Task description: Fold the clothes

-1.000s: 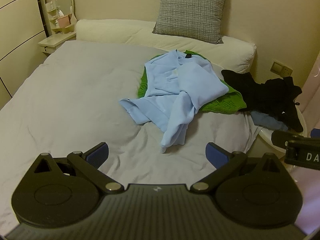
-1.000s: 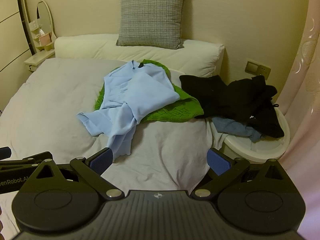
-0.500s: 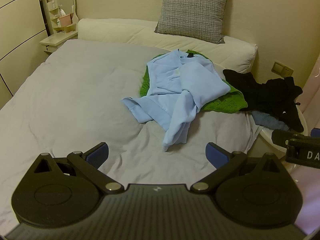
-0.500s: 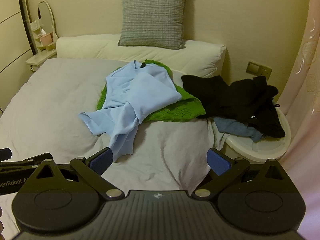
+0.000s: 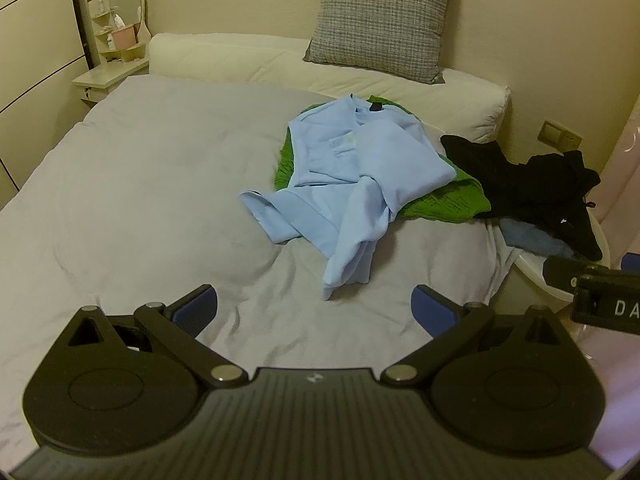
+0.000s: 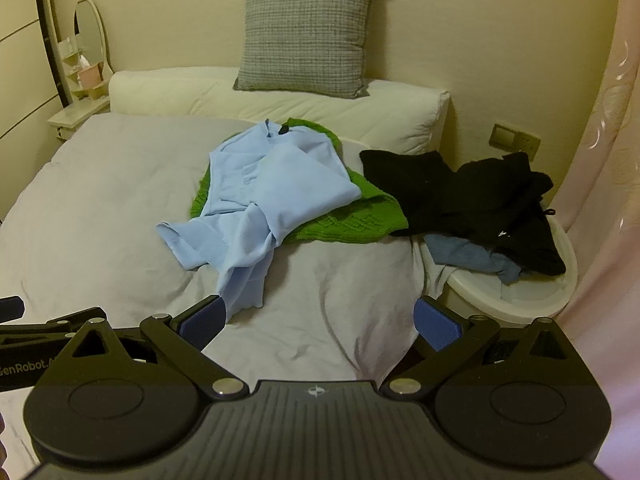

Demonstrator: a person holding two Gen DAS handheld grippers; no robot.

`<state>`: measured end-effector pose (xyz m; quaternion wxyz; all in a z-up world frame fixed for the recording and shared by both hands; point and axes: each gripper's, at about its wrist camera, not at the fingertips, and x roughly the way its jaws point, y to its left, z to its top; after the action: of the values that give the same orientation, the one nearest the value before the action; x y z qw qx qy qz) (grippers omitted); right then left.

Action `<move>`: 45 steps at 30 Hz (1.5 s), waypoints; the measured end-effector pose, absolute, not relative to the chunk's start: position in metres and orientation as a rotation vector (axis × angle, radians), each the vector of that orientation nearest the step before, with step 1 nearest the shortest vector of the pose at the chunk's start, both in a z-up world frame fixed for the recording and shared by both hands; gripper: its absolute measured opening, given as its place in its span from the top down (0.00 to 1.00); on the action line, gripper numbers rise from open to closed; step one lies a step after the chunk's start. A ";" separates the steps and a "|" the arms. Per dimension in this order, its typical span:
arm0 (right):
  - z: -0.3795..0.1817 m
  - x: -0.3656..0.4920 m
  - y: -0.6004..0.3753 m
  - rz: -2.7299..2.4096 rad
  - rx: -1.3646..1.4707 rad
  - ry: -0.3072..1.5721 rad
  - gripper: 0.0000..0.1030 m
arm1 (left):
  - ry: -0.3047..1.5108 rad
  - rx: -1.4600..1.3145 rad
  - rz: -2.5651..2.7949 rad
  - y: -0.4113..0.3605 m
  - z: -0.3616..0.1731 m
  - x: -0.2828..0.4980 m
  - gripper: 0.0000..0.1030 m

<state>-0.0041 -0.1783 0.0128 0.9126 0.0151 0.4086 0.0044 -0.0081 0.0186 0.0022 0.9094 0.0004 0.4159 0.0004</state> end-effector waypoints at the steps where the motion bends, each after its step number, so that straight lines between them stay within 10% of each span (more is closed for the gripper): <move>1: 0.013 -0.004 -0.178 0.008 0.029 0.842 0.00 | 0.859 0.000 -0.002 0.019 0.002 -0.008 0.01; 45: -0.057 0.115 -0.151 0.087 -0.152 0.985 0.00 | 1.037 -0.143 0.066 0.049 -0.082 0.077 0.02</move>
<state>0.1151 -0.1510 -0.0571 0.8775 -0.0729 0.4721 0.0416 0.0774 0.0493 -0.0815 0.8656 -0.0682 0.4951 0.0317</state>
